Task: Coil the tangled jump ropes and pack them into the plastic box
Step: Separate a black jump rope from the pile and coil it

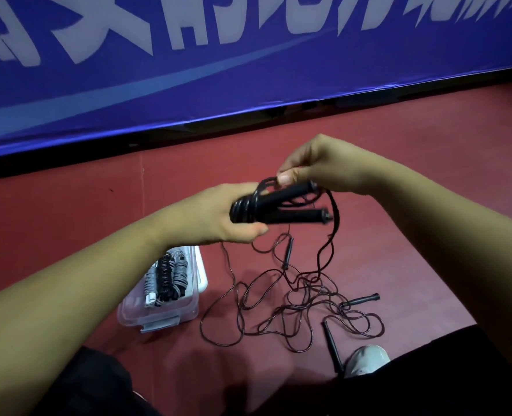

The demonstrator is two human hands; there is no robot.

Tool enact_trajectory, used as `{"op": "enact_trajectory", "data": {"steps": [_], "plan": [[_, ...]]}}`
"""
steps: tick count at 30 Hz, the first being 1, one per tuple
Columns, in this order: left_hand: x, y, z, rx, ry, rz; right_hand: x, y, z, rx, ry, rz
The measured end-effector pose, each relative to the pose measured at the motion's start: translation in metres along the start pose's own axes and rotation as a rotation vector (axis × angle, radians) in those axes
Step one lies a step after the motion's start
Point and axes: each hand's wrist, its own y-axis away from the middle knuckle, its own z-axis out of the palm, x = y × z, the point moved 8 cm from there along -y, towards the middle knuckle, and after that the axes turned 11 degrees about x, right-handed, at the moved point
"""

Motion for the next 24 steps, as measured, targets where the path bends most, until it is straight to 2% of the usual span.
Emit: {"op": "enact_trajectory", "data": {"steps": [3, 6, 10, 12, 15, 19, 24], "plan": [[-0.004, -0.005, -0.019, 0.188, 0.208, -0.051, 0.012, 0.007, 0.016, -0.114, -0.189, 0.085], [-0.006, -0.006, -0.021, 0.213, 0.507, -0.087, 0.009, 0.009, 0.035, -0.190, -0.370, 0.124], [-0.011, -0.010, -0.024, 0.318, 0.590, -0.180, 0.009, 0.009, 0.048, -0.189, -0.465, 0.218], [-0.021, -0.009, -0.030, 0.375, 0.628, -0.254, 0.009, 0.009, 0.041, -0.129, -0.359, 0.192], [-0.033, -0.009, -0.041, 0.441, 0.651, -0.335, -0.006, 0.006, 0.019, 0.042, -0.018, 0.055], [-0.042, -0.010, -0.055, 0.552, 0.691, -0.381, -0.027, 0.008, 0.012, 0.171, 0.157, -0.071], [-0.056, -0.006, -0.066, 0.626, 0.655, -0.432, -0.032, 0.012, 0.010, 0.208, 0.232, -0.076]]}}
